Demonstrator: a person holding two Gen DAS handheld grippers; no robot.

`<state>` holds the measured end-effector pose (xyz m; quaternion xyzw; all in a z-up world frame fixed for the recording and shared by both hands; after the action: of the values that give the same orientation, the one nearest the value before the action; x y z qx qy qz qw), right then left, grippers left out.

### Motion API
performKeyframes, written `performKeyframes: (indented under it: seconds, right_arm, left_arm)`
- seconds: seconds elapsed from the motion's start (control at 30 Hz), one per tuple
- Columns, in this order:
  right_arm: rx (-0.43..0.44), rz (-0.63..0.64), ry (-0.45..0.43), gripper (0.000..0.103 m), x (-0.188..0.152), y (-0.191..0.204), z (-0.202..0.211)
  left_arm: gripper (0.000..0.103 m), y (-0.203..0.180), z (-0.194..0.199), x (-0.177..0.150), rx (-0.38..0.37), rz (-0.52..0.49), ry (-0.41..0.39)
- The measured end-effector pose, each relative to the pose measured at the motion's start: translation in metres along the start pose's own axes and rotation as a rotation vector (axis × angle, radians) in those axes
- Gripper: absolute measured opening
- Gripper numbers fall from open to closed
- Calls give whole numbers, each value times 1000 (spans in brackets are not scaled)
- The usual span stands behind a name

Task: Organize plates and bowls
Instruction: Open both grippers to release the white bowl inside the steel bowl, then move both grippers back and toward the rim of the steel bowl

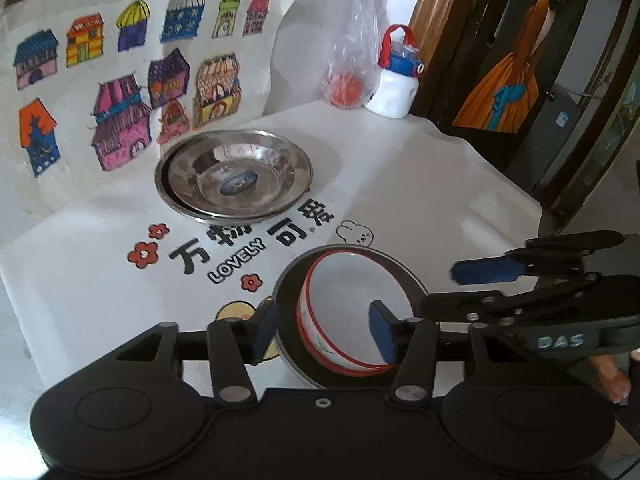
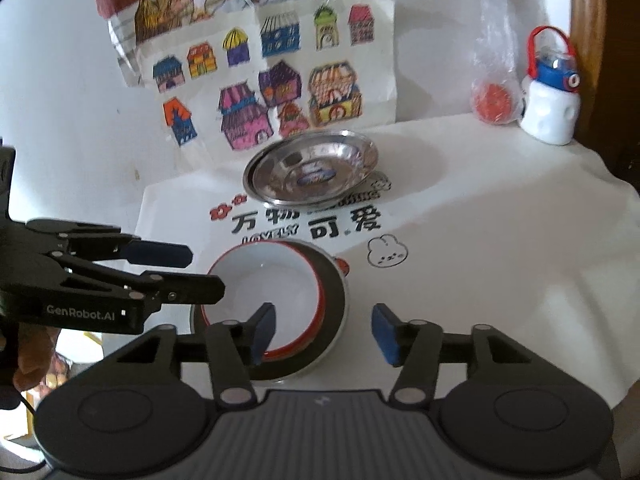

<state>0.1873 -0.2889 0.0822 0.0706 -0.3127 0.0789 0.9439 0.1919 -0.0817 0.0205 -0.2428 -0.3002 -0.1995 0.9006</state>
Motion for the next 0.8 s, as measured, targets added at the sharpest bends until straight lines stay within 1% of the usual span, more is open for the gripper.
performKeyframes:
  seconds: [0.07,0.1,0.17,0.27,0.3,0.37,0.47,0.57,0.67,0.8]
  right_arm:
    - [13,-22,-31,73,-1,-3,8]
    - [20,-34,-45,75,-2,-4,12]
    - [32,-56,-79,85,-5,-7,20]
    - [39,-74,-124,92,-9,-8,29]
    - [40,-81,-134,94,-11,-8,32]
    - [42,-98,-156,101,-15,-9,37]
    - [36,-109,-187,103,-21,-8,43]
    - [23,-109,-215,103,-29,-5,49]
    - [12,-112,-247,103,-37,-2,56]
    - [-24,-108,-306,103,-49,1,63]
  left_arm:
    - [62,-1,5,-1,9,0,-22]
    - [63,-1,8,-1,12,0,-32]
    - [71,-2,14,-3,22,6,-55]
    - [82,-3,22,-6,45,21,-95]
    - [83,-3,24,-7,50,24,-107]
    - [89,-4,29,-9,58,25,-130]
    - [95,-5,36,-13,79,30,-160]
    - [99,-5,42,-19,101,41,-187]
    - [102,-5,48,-25,121,41,-208]
    - [102,-5,56,-33,152,56,-251]
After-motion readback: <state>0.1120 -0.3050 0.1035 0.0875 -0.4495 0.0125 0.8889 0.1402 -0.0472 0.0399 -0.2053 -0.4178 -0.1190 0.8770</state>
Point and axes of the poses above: each gripper's, at about its wrist camera, not at the fingertips, and z roughly against the way its jaws point, y to its left, x to its top, the point moved 5 cm from there along -z, roughly the way its jaws point, and after that the axes turned 6 degrees about -x, right-handed, at the moved point
